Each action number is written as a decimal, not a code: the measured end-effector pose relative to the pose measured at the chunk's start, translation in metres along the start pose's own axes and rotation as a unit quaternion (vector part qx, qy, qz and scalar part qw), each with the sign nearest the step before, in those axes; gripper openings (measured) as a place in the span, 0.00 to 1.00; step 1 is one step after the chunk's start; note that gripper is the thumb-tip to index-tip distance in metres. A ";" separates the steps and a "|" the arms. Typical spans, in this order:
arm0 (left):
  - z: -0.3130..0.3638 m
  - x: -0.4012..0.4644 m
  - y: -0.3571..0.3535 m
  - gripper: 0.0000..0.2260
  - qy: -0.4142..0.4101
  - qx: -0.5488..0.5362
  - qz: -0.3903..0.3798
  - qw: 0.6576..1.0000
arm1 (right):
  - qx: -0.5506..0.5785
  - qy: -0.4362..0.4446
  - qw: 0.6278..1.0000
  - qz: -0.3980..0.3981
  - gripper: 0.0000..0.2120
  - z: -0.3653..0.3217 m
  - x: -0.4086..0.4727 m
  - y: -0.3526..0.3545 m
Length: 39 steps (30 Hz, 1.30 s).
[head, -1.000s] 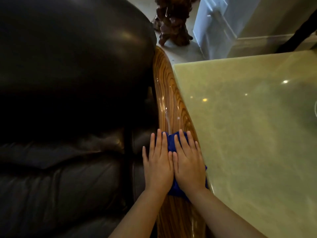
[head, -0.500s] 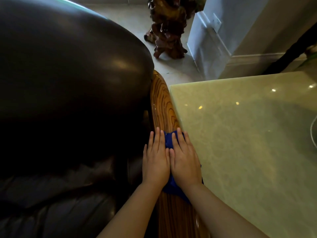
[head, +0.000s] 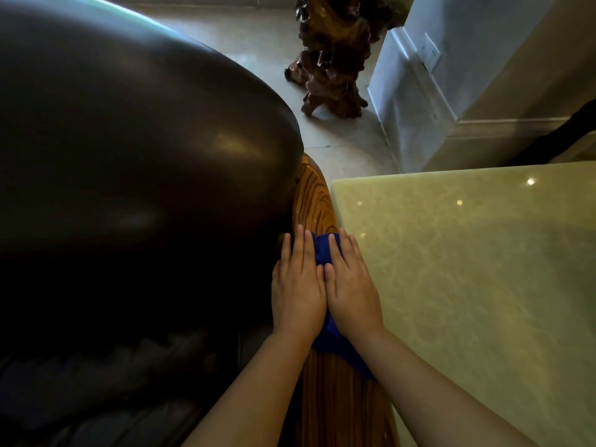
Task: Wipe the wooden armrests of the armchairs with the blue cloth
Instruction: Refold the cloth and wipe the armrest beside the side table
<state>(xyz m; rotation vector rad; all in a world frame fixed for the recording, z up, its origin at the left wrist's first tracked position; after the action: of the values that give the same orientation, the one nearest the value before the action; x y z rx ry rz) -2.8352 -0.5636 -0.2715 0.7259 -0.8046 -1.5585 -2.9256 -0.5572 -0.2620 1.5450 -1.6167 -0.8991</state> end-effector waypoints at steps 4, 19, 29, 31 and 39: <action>0.000 0.021 0.000 0.26 0.023 0.072 0.028 0.997 | 0.052 0.004 0.999 -0.007 0.22 0.005 0.026 -0.002; -0.005 0.021 0.049 0.15 -0.092 -0.029 0.097 0.991 | 0.147 0.044 0.988 -0.013 0.21 0.023 0.045 0.033; 0.005 0.023 0.053 0.26 -0.045 -0.038 -0.059 0.997 | 0.083 0.052 0.992 -0.085 0.22 0.022 0.033 0.041; 0.008 0.016 0.053 0.25 -0.045 -0.052 -0.074 0.995 | 0.077 0.038 0.991 -0.098 0.22 0.025 0.026 0.046; 0.022 -0.020 0.048 0.12 -0.004 -0.028 -0.044 0.999 | 0.063 -0.003 0.992 -0.111 0.17 0.029 -0.009 0.058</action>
<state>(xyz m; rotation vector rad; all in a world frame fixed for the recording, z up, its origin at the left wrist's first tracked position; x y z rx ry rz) -2.8236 -0.5455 -0.2188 0.7230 -0.7403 -1.6581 -2.9795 -0.5456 -0.2269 1.8399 -1.5516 -0.9337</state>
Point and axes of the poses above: each hand's wrist, its own x-axis towards the middle knuckle, its own y-axis out of the back of the hand, z = x × y, the point moved 3 cm from there along x, towards the middle knuckle, and after that the axes turned 3 degrees about -y, right-handed, at the moved point
